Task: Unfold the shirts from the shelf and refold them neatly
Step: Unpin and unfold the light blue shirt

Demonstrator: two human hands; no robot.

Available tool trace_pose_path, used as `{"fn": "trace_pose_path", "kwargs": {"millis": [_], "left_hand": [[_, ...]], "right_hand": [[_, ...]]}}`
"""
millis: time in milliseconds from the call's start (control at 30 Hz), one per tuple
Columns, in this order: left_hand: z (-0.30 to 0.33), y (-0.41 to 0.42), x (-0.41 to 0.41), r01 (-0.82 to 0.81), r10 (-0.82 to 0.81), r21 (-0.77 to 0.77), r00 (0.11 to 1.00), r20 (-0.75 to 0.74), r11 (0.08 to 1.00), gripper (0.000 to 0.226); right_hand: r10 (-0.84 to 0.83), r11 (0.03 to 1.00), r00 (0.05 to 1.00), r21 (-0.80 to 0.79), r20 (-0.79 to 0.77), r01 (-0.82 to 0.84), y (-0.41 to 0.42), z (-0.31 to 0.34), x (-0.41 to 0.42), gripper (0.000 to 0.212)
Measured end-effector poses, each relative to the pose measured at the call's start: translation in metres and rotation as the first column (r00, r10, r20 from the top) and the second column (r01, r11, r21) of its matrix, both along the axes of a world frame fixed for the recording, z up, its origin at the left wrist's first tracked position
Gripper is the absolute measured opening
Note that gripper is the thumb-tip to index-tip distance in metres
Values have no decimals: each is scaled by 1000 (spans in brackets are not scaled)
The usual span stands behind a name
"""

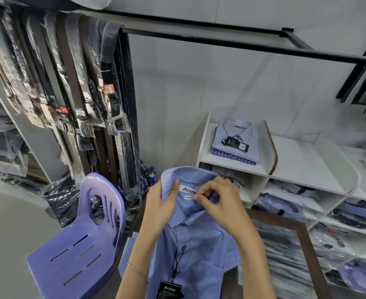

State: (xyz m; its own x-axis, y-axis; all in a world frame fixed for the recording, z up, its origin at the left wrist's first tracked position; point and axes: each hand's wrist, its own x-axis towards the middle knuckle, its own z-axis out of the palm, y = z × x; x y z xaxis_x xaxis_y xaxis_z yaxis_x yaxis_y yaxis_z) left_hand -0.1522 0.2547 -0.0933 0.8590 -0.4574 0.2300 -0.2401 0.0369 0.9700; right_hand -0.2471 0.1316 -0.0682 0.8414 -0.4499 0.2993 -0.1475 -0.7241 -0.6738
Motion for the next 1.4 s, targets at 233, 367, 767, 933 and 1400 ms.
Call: {"fn": "trace_pose_path", "kwargs": {"millis": [233,367,767,933,1400], "left_hand": [[-5,-2,-3,50,-50,34,999,-10,998,34],[-4,-1,-1,-5,6,35,1000,-1,999,34],[1,-11,-12,-132,122,-61,981,-152,989,21],[0,-3,-5,-123,109,-74,980,-165,990,24],[8,-8,-18,-132,108,-113,974,-199,985,15]], "right_hand": [[24,993,999,119,27,-27,3,-3,-3,9],[62,970,997,231,43,-70,1,3,-7,12],[35,985,997,163,75,-47,8,4,4,14],[62,984,997,167,48,-69,3,6,-2,14],[12,987,998,157,62,-21,4,7,-8,16]]}}
